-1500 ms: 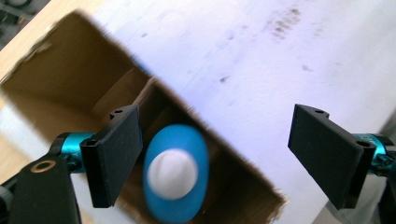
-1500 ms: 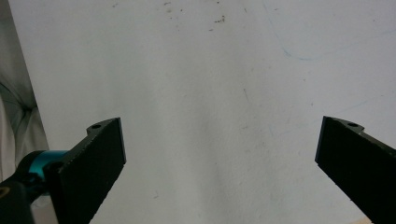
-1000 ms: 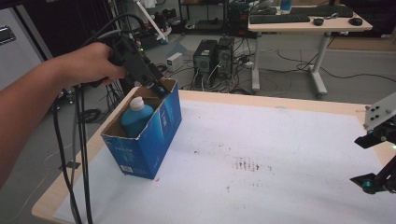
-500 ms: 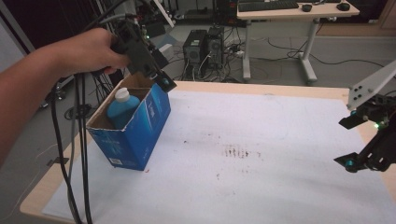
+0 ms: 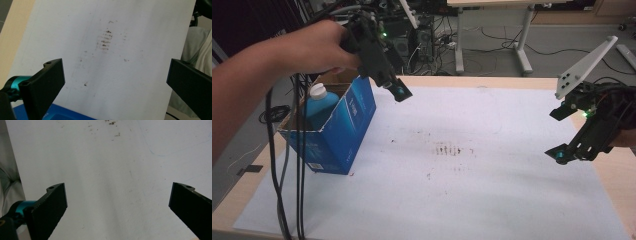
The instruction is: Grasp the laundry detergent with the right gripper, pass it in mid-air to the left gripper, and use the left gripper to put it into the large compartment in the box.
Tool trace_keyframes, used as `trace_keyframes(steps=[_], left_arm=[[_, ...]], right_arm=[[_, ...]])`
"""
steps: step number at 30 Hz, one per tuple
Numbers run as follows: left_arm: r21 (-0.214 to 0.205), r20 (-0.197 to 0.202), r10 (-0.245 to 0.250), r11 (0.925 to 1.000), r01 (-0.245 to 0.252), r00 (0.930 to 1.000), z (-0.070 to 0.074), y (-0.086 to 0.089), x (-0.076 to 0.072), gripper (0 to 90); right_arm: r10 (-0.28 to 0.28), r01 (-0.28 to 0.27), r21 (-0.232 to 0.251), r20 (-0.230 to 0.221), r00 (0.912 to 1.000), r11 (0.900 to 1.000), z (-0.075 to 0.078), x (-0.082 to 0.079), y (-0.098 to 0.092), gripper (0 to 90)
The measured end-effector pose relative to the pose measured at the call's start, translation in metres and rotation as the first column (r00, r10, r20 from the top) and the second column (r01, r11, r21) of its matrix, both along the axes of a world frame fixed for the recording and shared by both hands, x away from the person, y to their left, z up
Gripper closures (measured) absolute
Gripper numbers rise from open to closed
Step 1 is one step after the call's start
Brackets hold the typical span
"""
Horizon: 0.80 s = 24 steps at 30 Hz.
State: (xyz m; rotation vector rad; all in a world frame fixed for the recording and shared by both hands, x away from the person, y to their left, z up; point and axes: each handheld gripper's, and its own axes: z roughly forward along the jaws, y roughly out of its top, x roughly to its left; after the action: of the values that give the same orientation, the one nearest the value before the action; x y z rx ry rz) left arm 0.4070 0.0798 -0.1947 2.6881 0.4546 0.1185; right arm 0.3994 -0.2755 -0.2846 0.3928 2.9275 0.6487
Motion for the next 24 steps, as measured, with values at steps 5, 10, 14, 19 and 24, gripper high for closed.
trace_keyframes(steps=[5, 10, 14, 19, 24], left_arm=[[0.031, 0.005, -0.056, 0.9980, 0.056, 0.9984, -0.006, -0.013, -0.006, 1.6], [0.054, 0.000, -0.100, 0.9936, 0.099, 0.9950, -0.013, -0.028, -0.012, 1.6], [0.076, -0.008, -0.131, 0.9884, 0.131, 0.9913, -0.021, -0.039, -0.014, 1.6], [0.111, -0.020, -0.143, 0.9833, 0.144, 0.9895, -0.034, -0.050, -0.015, 1.6], [0.120, -0.041, -0.149, 0.9809, 0.153, 0.9880, -0.045, -0.059, -0.014, 1.6]], right_arm=[[-0.004, 0.004, 0.004, -0.001, 1.0000, 1.0000, 0.000, 0.000, 0.000, 1.0], [-0.004, 0.004, 0.001, 0.000, 1.0000, 1.0000, 0.000, 0.001, 0.001, 1.0], [-0.006, 0.006, 0.002, 0.000, 1.0000, 1.0000, 0.000, 0.000, 0.002, 1.0], [-0.004, 0.004, 0.002, 0.002, 1.0000, 1.0000, 0.000, 0.000, 0.002, 1.0], [-0.002, 0.002, 0.000, 0.003, 1.0000, 1.0000, 0.000, 0.000, 0.003, 1.0]])
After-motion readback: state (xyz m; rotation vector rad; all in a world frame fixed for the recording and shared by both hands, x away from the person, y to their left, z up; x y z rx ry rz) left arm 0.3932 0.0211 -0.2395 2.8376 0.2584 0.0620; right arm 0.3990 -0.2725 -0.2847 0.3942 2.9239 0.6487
